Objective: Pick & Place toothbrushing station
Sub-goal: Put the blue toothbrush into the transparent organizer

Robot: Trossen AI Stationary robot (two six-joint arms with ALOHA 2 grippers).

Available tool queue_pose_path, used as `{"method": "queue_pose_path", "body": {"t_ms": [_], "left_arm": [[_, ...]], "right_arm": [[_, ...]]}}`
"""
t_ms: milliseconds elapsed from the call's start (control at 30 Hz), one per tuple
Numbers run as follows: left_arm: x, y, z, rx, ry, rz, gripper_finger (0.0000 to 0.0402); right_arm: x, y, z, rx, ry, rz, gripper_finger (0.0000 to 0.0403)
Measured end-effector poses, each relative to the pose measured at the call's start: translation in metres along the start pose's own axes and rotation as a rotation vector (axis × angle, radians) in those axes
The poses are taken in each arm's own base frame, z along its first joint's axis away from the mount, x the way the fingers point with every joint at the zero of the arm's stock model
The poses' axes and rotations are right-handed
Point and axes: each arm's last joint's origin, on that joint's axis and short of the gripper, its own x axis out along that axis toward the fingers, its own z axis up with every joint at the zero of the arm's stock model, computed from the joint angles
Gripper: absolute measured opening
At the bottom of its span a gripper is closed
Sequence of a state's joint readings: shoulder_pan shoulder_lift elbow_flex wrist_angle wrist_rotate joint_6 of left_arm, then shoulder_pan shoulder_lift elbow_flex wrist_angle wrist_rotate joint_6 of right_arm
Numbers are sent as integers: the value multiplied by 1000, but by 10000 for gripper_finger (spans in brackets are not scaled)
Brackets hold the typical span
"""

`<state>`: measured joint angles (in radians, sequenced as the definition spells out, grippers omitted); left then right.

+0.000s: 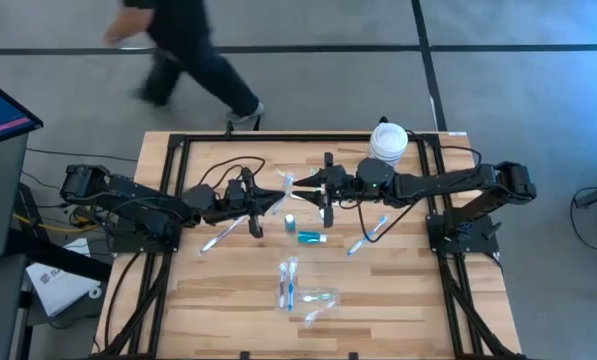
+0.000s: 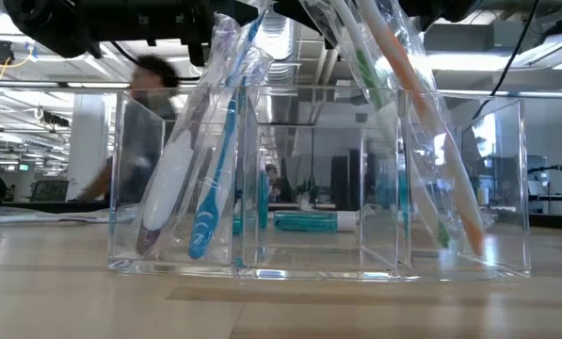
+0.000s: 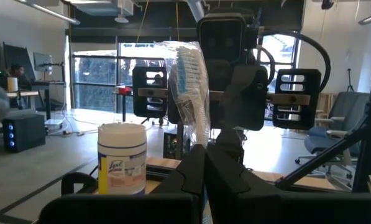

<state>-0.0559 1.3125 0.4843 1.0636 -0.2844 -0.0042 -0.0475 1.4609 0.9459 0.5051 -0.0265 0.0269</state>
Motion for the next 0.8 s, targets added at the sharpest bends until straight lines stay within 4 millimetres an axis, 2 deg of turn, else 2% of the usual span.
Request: {"method": "queue_pose_path", "body": {"t_ms": [467,700,800], "left_arm": [[2,-1,6,-13,-45,-1,0],[22,-10,-7,27,-6,-15,0],[28,-12,-6,28,-17,-14,0]], "right_arm": [[0,0,2,10,-17,1,98],[0,1,3,10,-27,2,98],[0,1,1,10,-14,3,98]]}}
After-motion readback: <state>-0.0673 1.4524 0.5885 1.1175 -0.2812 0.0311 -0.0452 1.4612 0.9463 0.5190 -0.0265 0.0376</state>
